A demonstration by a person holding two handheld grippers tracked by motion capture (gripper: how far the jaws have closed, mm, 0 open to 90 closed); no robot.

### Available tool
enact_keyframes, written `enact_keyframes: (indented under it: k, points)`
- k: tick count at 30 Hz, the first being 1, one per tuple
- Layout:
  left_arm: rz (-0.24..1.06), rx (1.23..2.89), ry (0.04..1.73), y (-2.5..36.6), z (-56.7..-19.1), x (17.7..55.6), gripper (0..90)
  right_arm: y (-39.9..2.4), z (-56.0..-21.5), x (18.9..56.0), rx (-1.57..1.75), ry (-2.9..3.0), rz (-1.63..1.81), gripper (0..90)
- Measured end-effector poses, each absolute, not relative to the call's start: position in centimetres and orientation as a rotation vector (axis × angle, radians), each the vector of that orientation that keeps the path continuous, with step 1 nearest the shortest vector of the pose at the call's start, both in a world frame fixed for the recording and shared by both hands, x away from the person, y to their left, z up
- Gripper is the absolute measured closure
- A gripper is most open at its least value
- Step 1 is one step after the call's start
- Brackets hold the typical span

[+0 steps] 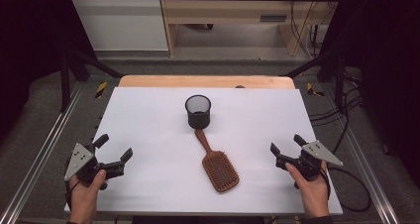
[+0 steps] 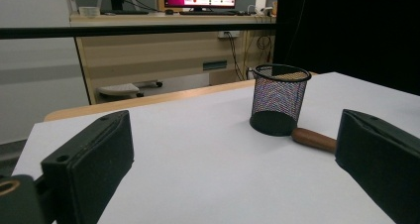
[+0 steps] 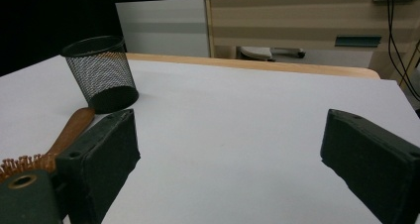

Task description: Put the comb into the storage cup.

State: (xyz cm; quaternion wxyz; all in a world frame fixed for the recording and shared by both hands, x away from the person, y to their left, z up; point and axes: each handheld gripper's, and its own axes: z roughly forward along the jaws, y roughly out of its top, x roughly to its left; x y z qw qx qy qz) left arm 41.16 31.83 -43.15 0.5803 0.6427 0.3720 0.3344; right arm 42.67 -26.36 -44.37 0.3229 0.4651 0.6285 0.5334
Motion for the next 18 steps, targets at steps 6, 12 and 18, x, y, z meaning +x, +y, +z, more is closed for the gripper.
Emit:
enact_keyframes:
  k: [6, 12, 18]
  points:
    - [0.782, 1.504, 0.889, 31.8, -43.3, 41.3, 2.3, -26.5, -44.5, 42.8, 1.241, 1.641, 1.399, 12.1]
    - [0.761, 1.522, 0.889, 31.2, -43.2, 41.1, 2.5, -26.6, -44.5, 42.7, 1.268, 1.653, 1.368, 13.0]
    - [0.700, 1.590, 0.874, 29.5, -43.3, 41.6, 3.2, -26.4, -44.4, 42.5, 1.245, 1.642, 1.399, 12.0]
